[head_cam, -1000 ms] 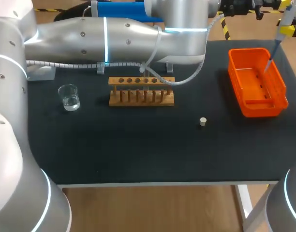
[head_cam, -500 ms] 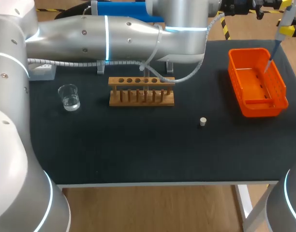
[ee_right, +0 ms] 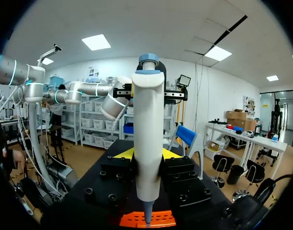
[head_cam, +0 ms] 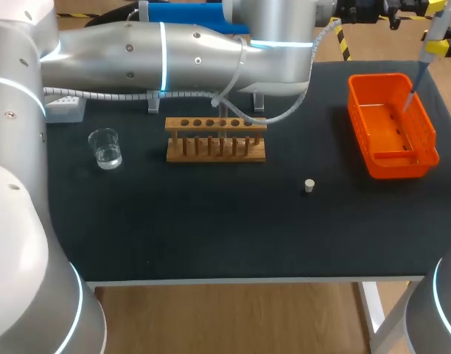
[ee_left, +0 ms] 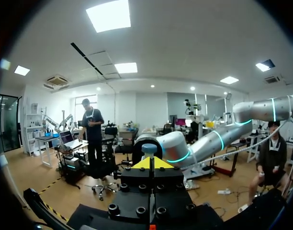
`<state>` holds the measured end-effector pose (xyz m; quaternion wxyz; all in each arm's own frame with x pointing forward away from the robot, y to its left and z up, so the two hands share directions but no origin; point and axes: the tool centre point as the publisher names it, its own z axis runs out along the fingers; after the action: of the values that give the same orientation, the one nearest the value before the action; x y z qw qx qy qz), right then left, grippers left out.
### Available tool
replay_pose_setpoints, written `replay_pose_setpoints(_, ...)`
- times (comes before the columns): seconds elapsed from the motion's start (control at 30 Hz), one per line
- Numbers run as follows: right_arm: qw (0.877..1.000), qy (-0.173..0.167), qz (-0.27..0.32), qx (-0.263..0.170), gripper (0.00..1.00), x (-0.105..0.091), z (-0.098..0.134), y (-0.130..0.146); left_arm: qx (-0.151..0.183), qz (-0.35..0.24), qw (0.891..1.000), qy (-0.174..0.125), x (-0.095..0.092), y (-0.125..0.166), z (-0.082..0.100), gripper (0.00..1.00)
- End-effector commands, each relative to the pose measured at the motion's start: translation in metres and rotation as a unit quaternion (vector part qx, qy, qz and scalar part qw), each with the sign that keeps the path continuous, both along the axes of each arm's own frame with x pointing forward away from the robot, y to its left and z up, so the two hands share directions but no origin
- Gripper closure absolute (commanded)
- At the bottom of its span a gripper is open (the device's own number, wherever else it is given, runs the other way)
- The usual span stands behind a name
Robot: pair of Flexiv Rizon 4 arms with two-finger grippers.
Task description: Invert the test tube, pick up the pipette, mount the tip to pipette, aspirate from beaker and dispense into the tube, eject the tip, return the pipette, and cap with the stopper.
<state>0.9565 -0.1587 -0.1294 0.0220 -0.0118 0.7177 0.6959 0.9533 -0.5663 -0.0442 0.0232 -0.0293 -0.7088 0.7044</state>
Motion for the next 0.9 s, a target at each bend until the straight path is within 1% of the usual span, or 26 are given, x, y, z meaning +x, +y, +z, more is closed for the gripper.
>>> replay_pose_setpoints(0.03, 1.000, 0.000, -0.001, -0.001, 1.00, -0.001, 0.003, 0.001, 0.002, -0.004, 1.000, 0.002, 0.003, -0.002, -0.004, 1.00)
replay_pose_setpoints(0.5, 1.000, 0.000, -0.001, -0.001, 1.00, -0.001, 0.003, 0.001, 0.003, -0.009, 1.000, 0.008, 0.003, -0.004, -0.010, 1.00)
replay_pose_setpoints(0.9, 1.000, 0.000, -0.001, -0.001, 1.00, -0.001, 0.003, 0.001, 0.009, -0.012, 1.000, 0.015, 0.003, -0.003, -0.019, 1.00)
